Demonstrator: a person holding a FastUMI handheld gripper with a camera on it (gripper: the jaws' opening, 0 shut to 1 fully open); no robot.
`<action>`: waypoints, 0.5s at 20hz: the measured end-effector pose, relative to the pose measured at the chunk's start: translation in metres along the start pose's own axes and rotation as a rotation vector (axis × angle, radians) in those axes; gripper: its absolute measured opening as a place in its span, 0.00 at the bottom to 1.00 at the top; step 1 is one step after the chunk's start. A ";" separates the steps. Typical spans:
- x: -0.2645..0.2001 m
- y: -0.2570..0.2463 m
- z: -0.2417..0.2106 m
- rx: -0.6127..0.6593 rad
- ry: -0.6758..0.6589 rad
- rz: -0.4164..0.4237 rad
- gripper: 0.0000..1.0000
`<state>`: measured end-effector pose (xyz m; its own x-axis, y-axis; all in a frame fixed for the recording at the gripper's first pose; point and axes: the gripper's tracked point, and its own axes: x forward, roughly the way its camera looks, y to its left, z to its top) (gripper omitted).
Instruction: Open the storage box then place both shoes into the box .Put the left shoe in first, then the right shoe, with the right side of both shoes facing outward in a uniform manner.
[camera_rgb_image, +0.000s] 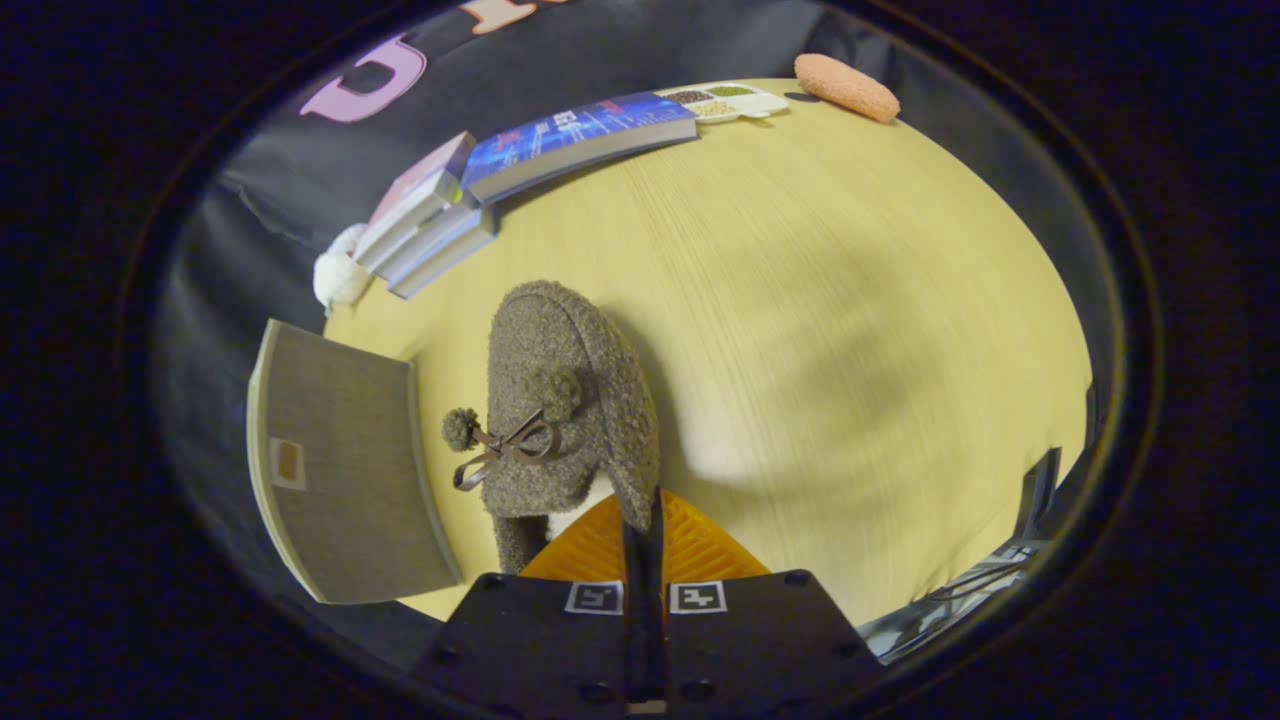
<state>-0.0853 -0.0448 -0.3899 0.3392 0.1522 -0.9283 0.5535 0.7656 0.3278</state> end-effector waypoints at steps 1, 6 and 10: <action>-0.007 0.010 0.004 0.024 -0.008 0.026 0.03; -0.046 0.078 0.040 0.059 -0.073 0.138 0.03; -0.076 0.162 0.047 0.023 -0.085 0.252 0.03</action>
<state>0.0147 0.0379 -0.2585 0.5308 0.2821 -0.7992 0.4601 0.6960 0.5512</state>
